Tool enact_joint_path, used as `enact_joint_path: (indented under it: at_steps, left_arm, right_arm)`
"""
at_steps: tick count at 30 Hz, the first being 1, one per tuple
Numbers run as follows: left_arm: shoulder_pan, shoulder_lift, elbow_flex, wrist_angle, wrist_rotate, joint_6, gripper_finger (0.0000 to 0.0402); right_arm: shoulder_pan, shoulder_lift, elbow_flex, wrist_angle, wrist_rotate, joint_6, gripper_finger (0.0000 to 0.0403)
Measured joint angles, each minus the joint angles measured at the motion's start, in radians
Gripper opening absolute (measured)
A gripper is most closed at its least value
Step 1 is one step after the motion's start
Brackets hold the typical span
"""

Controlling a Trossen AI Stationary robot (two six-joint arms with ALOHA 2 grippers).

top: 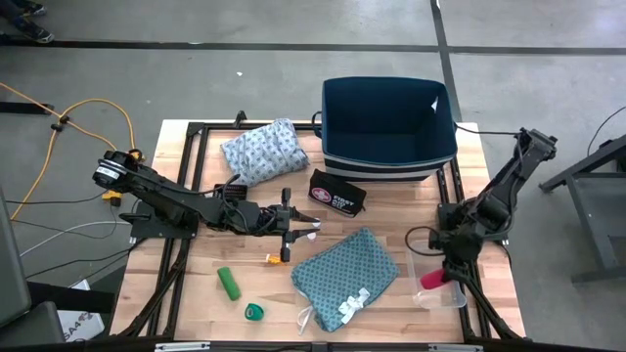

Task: Pick & place medical supplies in basket/bin
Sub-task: Put the red bandage into the transparent bin

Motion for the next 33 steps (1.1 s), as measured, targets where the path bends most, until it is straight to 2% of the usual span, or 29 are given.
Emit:
enact_joint_path:
  at_steps: [8, 18, 25, 33]
  left_arm:
    - [0.0, 0.0, 0.0, 0.0, 0.0, 0.0, 0.0088]
    - [0.0, 0.0, 0.0, 0.0, 0.0, 0.0, 0.0088]
    - [0.0, 0.0, 0.0, -0.005, 0.0, 0.0, 0.0088]
    - [0.0, 0.0, 0.0, -0.01, 0.0, 0.0, 0.0088]
  right_arm:
    - [0.0, 0.054, 0.0, 0.0, -0.005, -0.003, 0.015]
    - [0.0, 0.184, 0.0, 0.0, -0.007, -0.011, 0.016]
    - [0.0, 0.262, 0.0, 0.002, -0.065, -0.005, 0.016]
    - [0.0, 0.29, 0.0, 0.009, -0.033, 0.018, 0.016]
